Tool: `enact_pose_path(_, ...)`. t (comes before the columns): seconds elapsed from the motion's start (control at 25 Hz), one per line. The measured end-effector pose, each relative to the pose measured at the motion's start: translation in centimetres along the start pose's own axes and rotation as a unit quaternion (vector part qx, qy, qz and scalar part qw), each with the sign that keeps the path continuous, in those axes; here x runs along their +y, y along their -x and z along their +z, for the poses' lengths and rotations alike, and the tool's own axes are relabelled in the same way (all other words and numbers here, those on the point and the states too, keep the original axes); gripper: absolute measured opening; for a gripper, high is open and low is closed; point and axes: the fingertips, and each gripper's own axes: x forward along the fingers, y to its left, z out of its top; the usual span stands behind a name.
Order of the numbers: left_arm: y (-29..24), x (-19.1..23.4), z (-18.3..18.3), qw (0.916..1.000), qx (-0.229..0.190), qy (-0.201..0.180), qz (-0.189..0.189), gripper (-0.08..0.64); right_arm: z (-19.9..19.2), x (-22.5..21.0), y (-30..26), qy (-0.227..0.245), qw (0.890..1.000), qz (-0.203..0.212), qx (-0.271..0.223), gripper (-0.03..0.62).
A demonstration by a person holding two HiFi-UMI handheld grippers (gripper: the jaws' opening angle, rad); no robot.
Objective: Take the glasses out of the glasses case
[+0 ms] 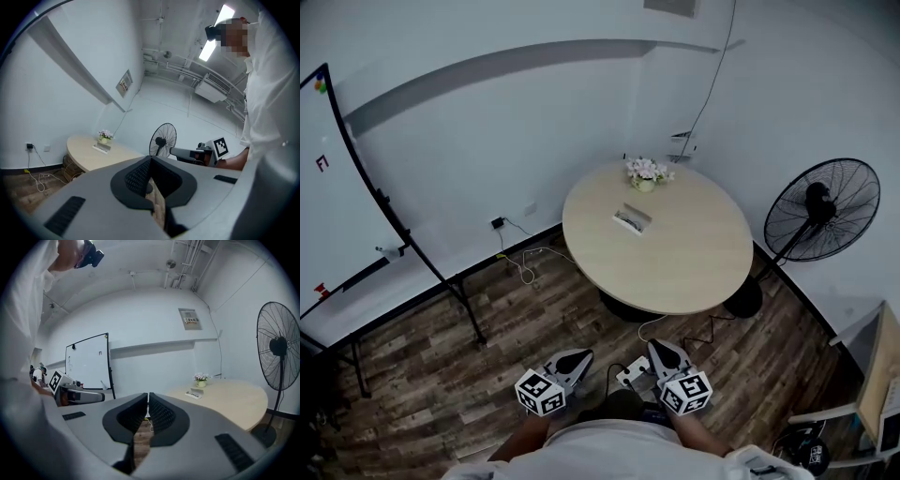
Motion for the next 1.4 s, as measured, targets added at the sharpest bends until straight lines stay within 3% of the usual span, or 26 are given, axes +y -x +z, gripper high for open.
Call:
enact_pose_path(0.32, -7.6, 6.7, 1.6, 0.9992, 0.017, 0.002, -0.036, 0.011, 0.4, -7.1, -8.1, -0.012, 1.0, -0.022, -0.005, 0.026)
enact_pose_path(0.52, -12.8, 12.1, 4.3, 0.9986, 0.036, 0.0, -0.038, 0.011, 1.9, -12.0, -13.9, -0.021, 0.999, -0.031, -0.007, 0.026)
enact_pose_path(0.8, -19.2, 20.1, 8.8, 0.9994, 0.032, -0.005, -0.015, 0.011, 3.6, -18.3, -21.8, -0.023, 1.0, -0.018, 0.004, 0.026)
enact_pose_path(1.12, -21.9, 27.6, 9.8, 0.9989, 0.043, -0.008, 0.015, 0.011, 2.6, -21.0, -27.7, -0.041, 0.999, -0.002, 0.019, 0.026)
enact_pose_path(1.4, -24.5, 37.3, 11.6, 0.9994, 0.031, 0.006, 0.017, 0.011, 1.8, -23.8, -32.8, -0.043, 0.998, -0.038, 0.03, 0.026)
